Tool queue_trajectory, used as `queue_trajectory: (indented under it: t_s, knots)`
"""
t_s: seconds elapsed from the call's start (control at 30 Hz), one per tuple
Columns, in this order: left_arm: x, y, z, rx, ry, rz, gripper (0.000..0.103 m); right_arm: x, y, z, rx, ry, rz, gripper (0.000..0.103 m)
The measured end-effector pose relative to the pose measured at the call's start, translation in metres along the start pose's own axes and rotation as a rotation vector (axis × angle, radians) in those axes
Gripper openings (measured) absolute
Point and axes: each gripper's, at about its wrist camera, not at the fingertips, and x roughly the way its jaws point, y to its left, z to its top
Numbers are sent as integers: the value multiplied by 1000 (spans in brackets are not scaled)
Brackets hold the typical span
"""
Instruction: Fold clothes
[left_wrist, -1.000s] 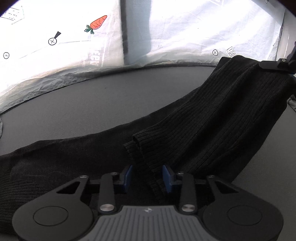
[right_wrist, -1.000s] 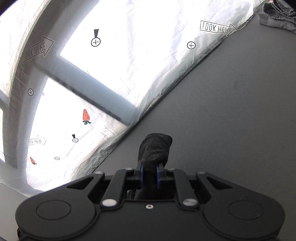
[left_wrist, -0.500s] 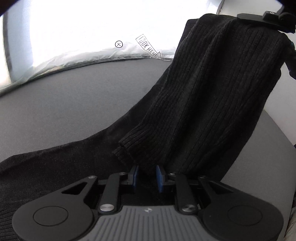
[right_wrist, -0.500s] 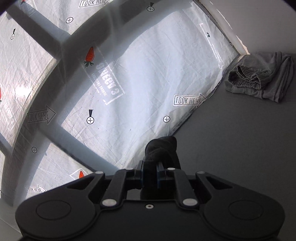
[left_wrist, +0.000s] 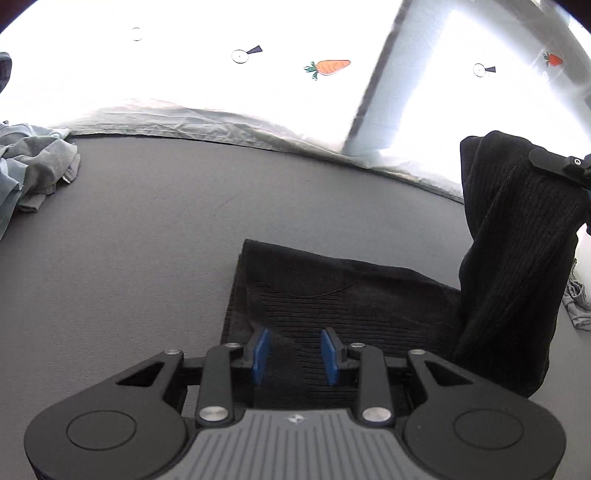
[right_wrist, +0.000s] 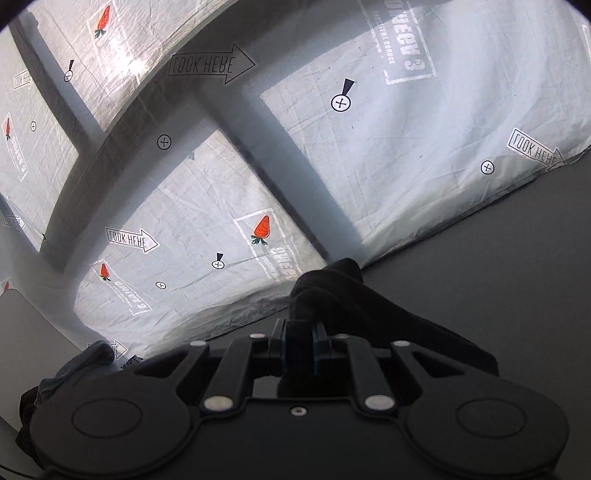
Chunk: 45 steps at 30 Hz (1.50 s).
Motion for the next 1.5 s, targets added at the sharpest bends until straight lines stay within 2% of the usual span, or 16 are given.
queue_trajectory:
  t_s: [0.1, 0.13, 0.17, 0.23, 0.3, 0.37, 0.47, 0.53, 0.6, 0.7, 0.73, 0.8, 1.0, 1.27, 1.4, 1.5]
  knots:
    - [-8, 52, -4, -114, -7, 126, 37, 44, 58, -30, -183, 151, 41, 24]
    - [-11, 65, -6, -149, -4, 155, 38, 58, 75, -43, -245, 212, 40, 41]
    - [-14, 76, -7, -184, -2, 176, 38, 68, 89, -62, -300, 280, 55, 49]
    - [-21, 92, -9, -245, -4, 197, 38, 80, 109, -95, -386, 392, 93, 46]
    - [-23, 97, -10, -279, -14, 188, 48, 71, 116, -113, -442, 438, 119, 48]
    - [-15, 89, -9, -277, -12, 160, 53, 59, 111, -111, -479, 429, 97, 55]
    - [1, 62, -3, -228, 7, 94, 55, 46, 82, -91, -466, 379, -30, 56]
    - [10, 39, 2, -177, 6, 52, 61, 39, 60, -72, -446, 335, -137, 56]
    - [16, 17, 7, -128, -8, 21, 76, 28, 34, -57, -423, 293, -255, 57]
    - [28, -9, 13, -66, -12, -7, 87, 17, -5, -48, -362, 270, -410, 62]
    - [33, -14, 14, -53, -2, -5, 88, 15, -15, -47, -339, 275, -437, 68]
    - [44, -18, 14, -47, 23, -2, 88, 10, -37, -48, -288, 296, -465, 70]
    - [69, -15, 10, -75, 92, -8, 89, 9, -69, -56, -143, 318, -450, 79]
    - [66, 0, 2, -212, 62, -112, 98, 22, -86, -54, -24, 304, -388, 83]
    - [65, -6, 1, -204, 80, -147, 98, 25, -86, -53, 15, 278, -379, 86]
    - [63, -18, -3, -157, 87, -143, 96, 28, -82, -53, 34, 288, -305, 80]
